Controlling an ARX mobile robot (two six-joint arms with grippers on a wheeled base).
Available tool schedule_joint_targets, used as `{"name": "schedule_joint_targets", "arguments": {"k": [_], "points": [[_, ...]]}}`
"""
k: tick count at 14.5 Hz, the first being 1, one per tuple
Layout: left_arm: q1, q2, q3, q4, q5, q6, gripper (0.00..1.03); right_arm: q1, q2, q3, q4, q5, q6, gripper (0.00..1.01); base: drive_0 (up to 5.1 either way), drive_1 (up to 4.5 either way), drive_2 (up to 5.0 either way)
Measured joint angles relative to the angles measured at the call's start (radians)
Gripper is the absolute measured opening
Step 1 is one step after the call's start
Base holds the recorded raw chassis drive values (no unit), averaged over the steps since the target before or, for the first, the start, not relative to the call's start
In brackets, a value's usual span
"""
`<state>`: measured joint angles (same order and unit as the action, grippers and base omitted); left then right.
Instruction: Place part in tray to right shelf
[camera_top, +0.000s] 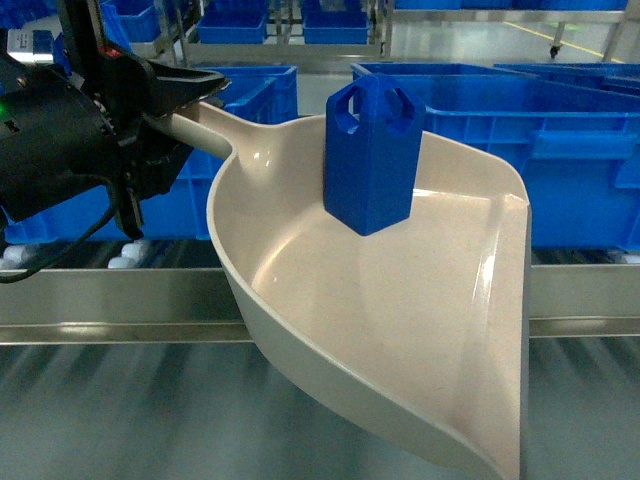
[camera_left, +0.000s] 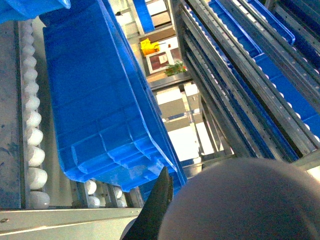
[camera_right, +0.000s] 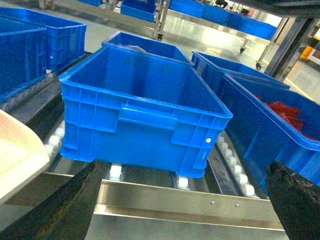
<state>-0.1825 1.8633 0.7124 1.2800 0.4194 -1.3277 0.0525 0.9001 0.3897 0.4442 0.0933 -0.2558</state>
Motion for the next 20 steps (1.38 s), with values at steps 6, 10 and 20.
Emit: {"name": "schedule_joint_targets", "arguments": {"k": [6, 10, 20], "points": [[0.000, 0.000, 0.000, 0.000, 0.000, 0.000, 0.13, 0.000, 0.000, 0.000, 0.000, 0.000, 0.000, 0.98, 0.0, 0.00, 0.0], [-0.054, -0.368, -0.084, -0.151, -0.469, 0.053, 0.13, 0.000, -0.002, 0.000, 0.000, 0.000, 0.000, 0.98, 0.0, 0.00, 0.0], [0.288, -0.502, 0.078, -0.482, -0.627, 0.077, 0.13, 0.000, -0.002, 0.000, 0.000, 0.000, 0.000, 0.98, 0.0, 0.00, 0.0]]}}
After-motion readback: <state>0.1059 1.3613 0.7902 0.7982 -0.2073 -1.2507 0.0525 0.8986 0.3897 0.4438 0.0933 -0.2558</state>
